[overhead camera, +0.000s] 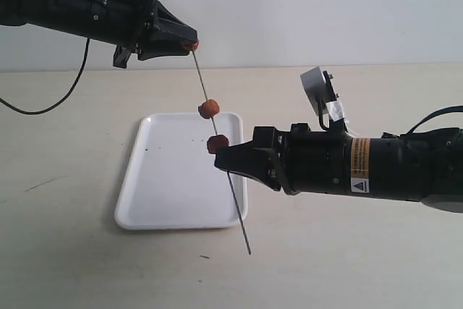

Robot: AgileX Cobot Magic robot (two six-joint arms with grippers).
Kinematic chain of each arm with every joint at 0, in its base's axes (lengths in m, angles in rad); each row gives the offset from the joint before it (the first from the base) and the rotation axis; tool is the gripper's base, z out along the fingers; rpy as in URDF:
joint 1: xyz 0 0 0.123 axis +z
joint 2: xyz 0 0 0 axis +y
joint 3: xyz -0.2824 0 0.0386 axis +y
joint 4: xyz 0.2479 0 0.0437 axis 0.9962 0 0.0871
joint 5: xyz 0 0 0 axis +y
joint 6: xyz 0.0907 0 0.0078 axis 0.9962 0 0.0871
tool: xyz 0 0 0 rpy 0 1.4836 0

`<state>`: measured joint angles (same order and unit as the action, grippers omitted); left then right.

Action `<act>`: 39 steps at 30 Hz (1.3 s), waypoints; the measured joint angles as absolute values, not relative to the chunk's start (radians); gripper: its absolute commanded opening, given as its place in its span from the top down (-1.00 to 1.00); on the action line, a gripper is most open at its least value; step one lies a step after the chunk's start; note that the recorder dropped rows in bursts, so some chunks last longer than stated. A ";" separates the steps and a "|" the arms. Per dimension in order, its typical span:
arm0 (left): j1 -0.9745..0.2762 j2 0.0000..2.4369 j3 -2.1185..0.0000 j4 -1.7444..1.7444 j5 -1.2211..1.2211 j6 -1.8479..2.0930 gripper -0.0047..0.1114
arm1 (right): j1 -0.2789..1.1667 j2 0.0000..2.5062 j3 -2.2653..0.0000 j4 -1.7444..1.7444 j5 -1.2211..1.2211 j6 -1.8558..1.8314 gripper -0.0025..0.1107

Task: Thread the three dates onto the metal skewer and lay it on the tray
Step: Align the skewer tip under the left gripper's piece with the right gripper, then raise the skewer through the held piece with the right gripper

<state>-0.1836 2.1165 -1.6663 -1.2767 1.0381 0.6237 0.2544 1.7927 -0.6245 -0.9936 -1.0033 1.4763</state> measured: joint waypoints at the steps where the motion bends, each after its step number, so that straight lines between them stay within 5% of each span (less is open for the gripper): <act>1: -0.184 2.117 -1.666 -1.277 1.038 0.624 0.39 | 0.254 1.793 -0.625 -0.994 -1.005 1.476 0.96; 39: -0.215 2.111 -1.666 -1.269 1.032 0.671 0.39 | 0.254 1.823 -0.908 -0.943 -0.758 1.577 0.96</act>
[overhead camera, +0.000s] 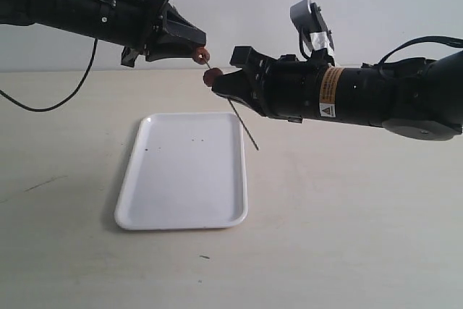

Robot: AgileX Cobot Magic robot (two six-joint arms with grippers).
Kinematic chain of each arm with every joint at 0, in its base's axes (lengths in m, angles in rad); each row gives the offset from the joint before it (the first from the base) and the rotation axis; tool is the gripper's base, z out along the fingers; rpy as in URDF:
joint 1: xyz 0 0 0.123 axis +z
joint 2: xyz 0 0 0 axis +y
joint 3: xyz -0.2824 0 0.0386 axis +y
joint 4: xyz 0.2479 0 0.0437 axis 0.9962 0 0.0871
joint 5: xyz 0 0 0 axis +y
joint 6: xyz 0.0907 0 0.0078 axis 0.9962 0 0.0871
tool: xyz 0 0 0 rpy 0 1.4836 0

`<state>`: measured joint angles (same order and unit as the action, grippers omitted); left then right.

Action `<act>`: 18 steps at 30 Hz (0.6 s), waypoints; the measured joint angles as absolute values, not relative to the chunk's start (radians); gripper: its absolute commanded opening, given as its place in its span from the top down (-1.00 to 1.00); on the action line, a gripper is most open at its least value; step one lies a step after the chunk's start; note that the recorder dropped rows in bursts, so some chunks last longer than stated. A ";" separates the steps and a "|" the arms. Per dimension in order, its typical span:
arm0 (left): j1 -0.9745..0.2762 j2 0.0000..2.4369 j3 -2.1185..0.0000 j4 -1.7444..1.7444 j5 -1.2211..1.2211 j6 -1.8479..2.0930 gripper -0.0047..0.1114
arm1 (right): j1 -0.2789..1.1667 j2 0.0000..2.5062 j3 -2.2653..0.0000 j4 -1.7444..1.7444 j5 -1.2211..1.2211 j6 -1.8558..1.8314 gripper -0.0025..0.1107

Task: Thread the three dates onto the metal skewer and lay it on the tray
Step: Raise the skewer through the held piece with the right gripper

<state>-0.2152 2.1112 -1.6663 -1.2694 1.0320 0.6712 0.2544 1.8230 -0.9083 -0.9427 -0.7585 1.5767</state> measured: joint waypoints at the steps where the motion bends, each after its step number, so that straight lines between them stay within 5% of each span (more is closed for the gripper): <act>1: -0.215 2.111 -1.666 -1.267 1.032 0.673 0.39 | 0.254 1.828 -0.908 -0.943 -0.758 1.564 0.96; 10: -0.215 2.111 -1.666 -1.259 1.032 0.677 0.38 | 0.254 1.836 -0.908 -0.919 -0.763 1.493 0.96; 18: -0.215 2.111 -1.666 -1.257 1.036 0.677 -0.09 | 0.254 1.838 -0.908 -0.906 -0.763 1.476 0.96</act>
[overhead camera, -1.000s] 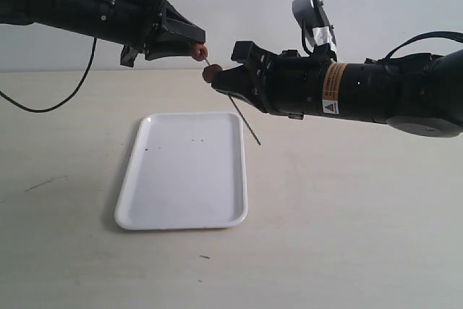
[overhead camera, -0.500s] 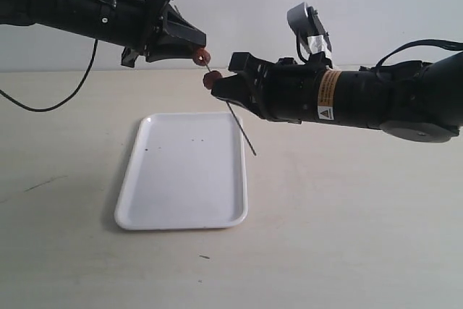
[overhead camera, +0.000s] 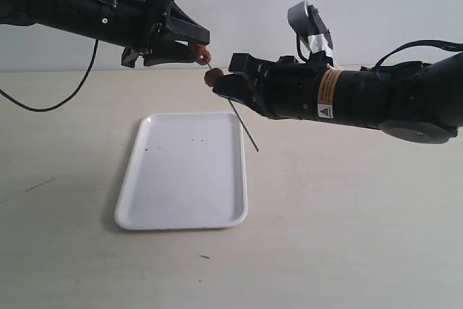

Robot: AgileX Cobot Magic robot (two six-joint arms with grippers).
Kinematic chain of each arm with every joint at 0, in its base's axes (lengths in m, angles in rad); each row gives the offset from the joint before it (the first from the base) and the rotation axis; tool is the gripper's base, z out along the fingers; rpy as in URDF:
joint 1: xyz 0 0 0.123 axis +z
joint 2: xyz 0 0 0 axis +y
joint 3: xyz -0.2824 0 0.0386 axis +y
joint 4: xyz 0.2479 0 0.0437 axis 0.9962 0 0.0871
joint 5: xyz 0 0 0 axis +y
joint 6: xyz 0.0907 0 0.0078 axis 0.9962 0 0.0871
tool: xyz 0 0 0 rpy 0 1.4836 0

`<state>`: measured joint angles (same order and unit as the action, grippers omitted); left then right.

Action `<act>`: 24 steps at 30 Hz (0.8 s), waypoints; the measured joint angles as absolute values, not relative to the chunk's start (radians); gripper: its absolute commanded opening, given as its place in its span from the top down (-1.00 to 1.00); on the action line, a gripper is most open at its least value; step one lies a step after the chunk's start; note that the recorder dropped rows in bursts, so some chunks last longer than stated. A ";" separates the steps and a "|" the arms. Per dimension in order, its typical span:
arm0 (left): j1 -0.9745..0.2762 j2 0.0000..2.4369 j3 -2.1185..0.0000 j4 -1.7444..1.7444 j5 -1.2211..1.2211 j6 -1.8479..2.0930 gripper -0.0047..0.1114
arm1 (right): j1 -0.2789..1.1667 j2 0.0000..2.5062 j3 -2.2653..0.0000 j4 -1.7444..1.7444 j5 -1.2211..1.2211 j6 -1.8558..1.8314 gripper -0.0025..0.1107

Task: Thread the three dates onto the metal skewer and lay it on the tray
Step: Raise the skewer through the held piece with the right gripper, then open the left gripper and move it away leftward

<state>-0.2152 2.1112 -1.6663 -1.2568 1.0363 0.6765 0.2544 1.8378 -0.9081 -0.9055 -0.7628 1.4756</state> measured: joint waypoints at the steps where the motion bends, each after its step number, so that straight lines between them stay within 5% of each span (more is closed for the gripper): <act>1: -0.215 2.111 -1.666 -1.255 1.036 0.677 -0.09 | 0.254 1.838 -0.908 -0.906 -0.763 1.476 0.96; 19: -0.175 2.104 -1.666 -1.255 1.099 0.790 -0.07 | 0.254 1.838 -0.908 -0.919 -0.684 1.376 0.96; 21: -0.141 2.097 -1.666 -1.255 1.137 0.795 0.01 | 0.254 1.838 -0.908 -0.920 -0.665 1.370 0.96; 24: -0.090 2.095 -1.666 -1.255 1.190 0.813 0.41 | 0.254 1.838 -0.908 -0.920 -0.661 1.364 0.96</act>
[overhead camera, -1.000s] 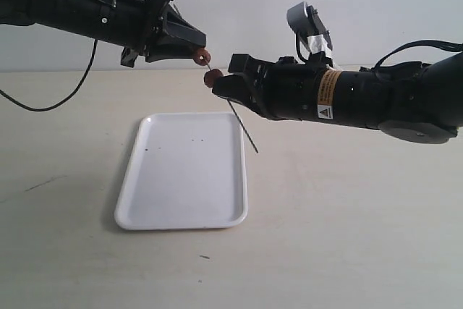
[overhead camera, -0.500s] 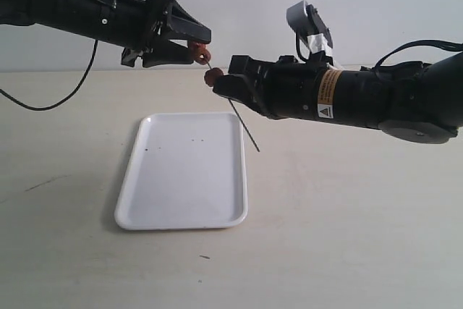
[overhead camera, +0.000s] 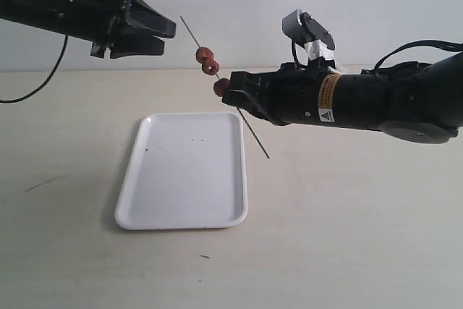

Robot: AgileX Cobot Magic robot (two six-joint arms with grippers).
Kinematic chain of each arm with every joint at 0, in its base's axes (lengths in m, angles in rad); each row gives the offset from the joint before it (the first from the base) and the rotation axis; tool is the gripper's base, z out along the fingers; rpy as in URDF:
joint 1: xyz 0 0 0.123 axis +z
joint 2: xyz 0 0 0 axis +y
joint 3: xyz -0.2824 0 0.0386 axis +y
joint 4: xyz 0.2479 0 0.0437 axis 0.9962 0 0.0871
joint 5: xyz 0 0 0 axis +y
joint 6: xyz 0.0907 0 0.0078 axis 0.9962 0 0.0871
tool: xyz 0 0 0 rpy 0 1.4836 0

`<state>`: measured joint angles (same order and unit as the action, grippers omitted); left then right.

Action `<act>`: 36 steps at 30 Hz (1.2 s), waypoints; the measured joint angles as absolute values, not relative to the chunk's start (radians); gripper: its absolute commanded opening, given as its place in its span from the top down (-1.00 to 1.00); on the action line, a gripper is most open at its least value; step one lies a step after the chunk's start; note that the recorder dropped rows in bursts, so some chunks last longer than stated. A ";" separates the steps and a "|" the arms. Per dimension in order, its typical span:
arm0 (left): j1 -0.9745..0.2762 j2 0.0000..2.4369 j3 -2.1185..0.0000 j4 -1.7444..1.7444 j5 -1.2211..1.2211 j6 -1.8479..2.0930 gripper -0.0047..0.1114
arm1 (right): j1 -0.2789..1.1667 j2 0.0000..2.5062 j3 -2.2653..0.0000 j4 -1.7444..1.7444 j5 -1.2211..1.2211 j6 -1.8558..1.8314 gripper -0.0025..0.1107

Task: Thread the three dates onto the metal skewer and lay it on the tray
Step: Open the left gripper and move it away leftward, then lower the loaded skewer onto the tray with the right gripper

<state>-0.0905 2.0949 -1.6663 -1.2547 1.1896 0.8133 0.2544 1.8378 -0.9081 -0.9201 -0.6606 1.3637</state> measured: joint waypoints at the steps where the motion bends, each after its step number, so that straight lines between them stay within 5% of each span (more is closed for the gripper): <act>1: -0.075 2.095 -1.666 -1.253 1.197 0.818 0.61 | 0.254 1.838 -0.908 -0.920 -0.661 1.364 0.96; 3: -0.052 2.090 -1.656 -1.253 1.202 0.823 0.91 | 0.254 1.838 -0.908 -0.932 -0.661 1.362 0.96; 10: -0.033 2.051 -1.554 -1.253 1.161 0.899 0.92 | 0.259 1.838 -0.908 -0.983 -0.641 1.362 0.96; 21: -0.033 1.846 -1.199 -1.284 0.733 1.144 0.92 | 0.395 1.838 -0.908 -0.813 -0.395 1.228 0.96; 29: -0.033 1.668 -0.982 -1.406 0.529 1.363 0.92 | 0.505 1.838 -0.908 -0.375 -0.299 1.004 0.96; 36: -0.033 1.600 -0.925 -1.527 0.539 1.493 0.92 | 0.634 1.838 -0.908 0.348 -0.306 0.419 0.96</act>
